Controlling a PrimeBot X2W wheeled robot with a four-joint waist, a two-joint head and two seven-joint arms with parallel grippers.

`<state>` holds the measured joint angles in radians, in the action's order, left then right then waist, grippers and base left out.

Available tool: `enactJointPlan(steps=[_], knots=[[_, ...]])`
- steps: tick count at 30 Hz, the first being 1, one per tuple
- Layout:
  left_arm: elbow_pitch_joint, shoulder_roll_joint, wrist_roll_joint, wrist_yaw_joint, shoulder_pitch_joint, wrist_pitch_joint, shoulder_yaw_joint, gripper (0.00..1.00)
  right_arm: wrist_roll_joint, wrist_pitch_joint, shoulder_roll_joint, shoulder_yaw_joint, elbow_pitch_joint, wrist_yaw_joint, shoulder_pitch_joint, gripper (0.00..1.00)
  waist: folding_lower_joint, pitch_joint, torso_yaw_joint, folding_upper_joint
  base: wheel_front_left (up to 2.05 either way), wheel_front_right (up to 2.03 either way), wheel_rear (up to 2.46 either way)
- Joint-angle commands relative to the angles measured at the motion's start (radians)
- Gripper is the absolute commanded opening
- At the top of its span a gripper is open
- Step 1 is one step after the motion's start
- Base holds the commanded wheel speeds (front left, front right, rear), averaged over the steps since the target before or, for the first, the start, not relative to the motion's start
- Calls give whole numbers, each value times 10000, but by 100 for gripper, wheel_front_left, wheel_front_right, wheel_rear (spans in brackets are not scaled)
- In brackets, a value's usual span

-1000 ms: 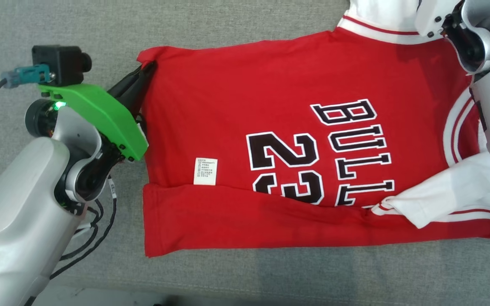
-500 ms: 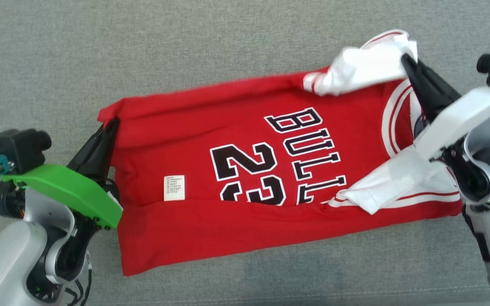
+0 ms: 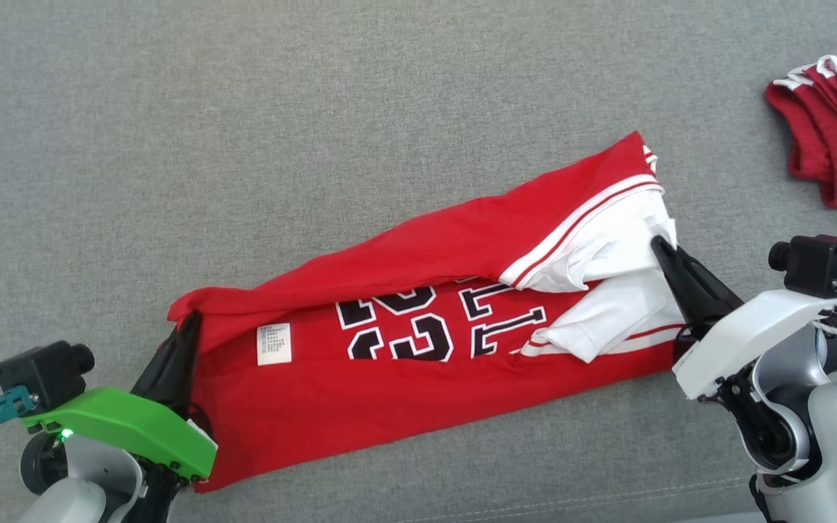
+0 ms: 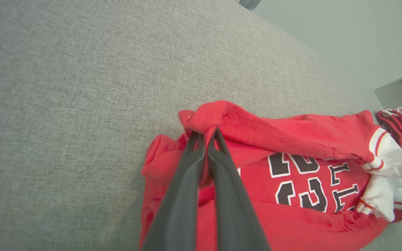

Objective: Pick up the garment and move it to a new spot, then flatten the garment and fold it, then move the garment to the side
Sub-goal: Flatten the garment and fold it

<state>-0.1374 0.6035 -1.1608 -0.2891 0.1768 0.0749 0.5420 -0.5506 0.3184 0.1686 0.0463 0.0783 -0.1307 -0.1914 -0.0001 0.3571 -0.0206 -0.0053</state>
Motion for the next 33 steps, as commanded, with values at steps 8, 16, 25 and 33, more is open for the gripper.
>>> enactJointPlan(steps=[8,16,25,33], knots=[[474,29,365,223,-794,419,414,100,719,77,139,296,-579,3,348,100,1,-412,-176,53,0,0,0],[781,-334,2084,-1272,-2053,1881,-776,100,566,16,233,-525,83,3,428,100,1,-789,-278,53,0,0,0],[3,-3010,5887,-927,-3038,1898,-3324,100,1260,1065,642,-223,-548,4,-294,100,1,-828,74,53,0,0,0],[432,-4281,7098,558,-2602,1900,-3941,100,1667,1278,956,-6,-2291,4,-1039,100,1,-611,554,53,0,0,0]])
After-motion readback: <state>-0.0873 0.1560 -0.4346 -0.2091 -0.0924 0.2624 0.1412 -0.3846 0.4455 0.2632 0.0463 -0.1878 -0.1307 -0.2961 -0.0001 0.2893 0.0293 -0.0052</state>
